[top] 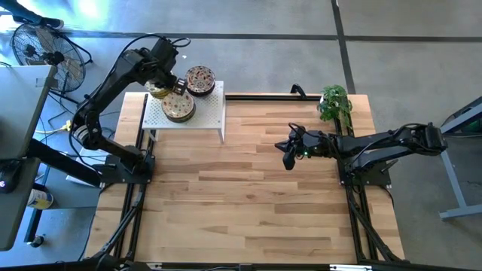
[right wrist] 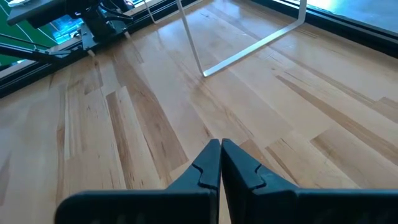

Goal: Pick & Place Mini bowls
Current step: Stack the yellow patterned bowl on the stacked yellow patterned bowls on the shelf, then return to Home Position

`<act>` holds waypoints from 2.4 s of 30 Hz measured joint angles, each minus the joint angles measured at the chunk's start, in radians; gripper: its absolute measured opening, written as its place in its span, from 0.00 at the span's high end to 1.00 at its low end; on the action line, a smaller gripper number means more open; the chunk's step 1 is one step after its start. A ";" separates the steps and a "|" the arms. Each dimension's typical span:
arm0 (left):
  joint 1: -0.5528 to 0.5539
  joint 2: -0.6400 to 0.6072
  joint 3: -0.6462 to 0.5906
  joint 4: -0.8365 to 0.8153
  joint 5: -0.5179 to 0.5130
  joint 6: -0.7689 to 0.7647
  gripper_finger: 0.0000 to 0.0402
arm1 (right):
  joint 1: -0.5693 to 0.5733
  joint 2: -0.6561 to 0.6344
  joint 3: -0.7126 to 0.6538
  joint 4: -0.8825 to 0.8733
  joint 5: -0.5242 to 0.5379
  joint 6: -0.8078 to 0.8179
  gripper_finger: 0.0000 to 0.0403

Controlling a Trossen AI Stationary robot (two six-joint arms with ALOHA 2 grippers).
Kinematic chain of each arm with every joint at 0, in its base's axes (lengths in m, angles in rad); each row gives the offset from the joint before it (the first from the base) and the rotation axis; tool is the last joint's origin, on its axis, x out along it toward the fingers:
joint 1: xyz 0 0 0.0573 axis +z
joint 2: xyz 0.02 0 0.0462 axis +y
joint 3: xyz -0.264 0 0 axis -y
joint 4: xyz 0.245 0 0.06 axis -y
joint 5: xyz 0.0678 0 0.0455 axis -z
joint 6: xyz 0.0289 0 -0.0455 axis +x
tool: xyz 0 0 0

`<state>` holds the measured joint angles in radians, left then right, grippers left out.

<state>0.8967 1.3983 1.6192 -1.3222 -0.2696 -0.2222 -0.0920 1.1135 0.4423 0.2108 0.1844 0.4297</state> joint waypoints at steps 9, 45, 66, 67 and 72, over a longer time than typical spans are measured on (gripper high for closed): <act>-0.001 -0.048 0.000 0.056 0.081 0.005 0.69 | 0.000 0.000 0.000 0.000 -0.011 0.000 1.00; -0.914 -0.240 -0.826 1.457 -0.007 0.061 1.00 | 0.001 -0.617 0.002 -0.489 -0.160 -0.360 1.00; -0.923 -0.660 -1.201 1.555 0.041 0.113 1.00 | 0.001 -1.095 -0.279 -0.318 -0.217 -0.362 1.00; -0.923 -0.697 -1.225 1.556 0.035 0.113 1.00 | 0.001 -1.094 -0.302 -0.271 -0.215 -0.353 1.00; -0.923 -0.942 -1.347 1.507 0.023 0.107 1.00 | 0.001 -1.104 -0.422 -0.054 -0.163 -0.341 1.00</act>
<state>-0.0265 0.4558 0.2719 0.1846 -0.2468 -0.1151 -0.0912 0.0096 0.0203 0.1572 0.0214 0.0887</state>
